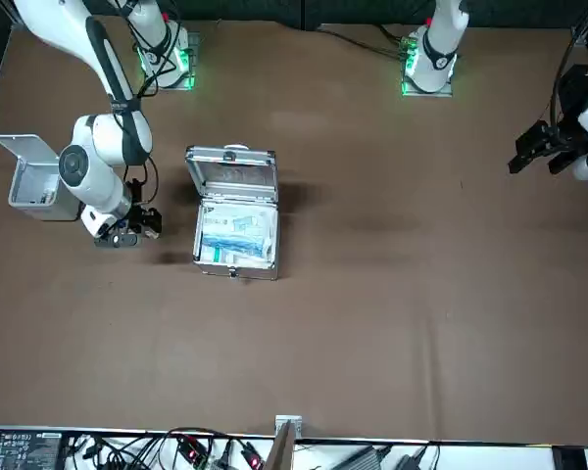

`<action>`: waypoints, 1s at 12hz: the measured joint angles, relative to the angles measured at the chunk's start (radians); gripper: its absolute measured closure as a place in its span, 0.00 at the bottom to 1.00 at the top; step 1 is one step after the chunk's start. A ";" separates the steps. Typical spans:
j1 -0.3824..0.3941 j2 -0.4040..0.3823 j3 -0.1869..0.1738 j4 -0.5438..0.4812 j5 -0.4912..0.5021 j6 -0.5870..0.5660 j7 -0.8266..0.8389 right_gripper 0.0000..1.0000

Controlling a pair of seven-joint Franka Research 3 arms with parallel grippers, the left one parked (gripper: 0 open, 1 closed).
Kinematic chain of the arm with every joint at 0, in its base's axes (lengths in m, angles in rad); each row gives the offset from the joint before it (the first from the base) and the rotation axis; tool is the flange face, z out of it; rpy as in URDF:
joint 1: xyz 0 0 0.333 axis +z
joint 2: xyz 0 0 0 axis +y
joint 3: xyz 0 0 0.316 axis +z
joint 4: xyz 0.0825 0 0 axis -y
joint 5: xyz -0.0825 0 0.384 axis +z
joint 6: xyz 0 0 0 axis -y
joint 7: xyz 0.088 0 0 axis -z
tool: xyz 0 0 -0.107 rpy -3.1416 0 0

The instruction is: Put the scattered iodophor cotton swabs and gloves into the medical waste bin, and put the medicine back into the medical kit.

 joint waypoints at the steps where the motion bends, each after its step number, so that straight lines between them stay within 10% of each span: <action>1: -0.001 0.000 0.000 0.000 0.000 0.000 0.000 0.25; 12: -0.004 0.000 0.000 0.001 -0.001 0.000 0.000 0.61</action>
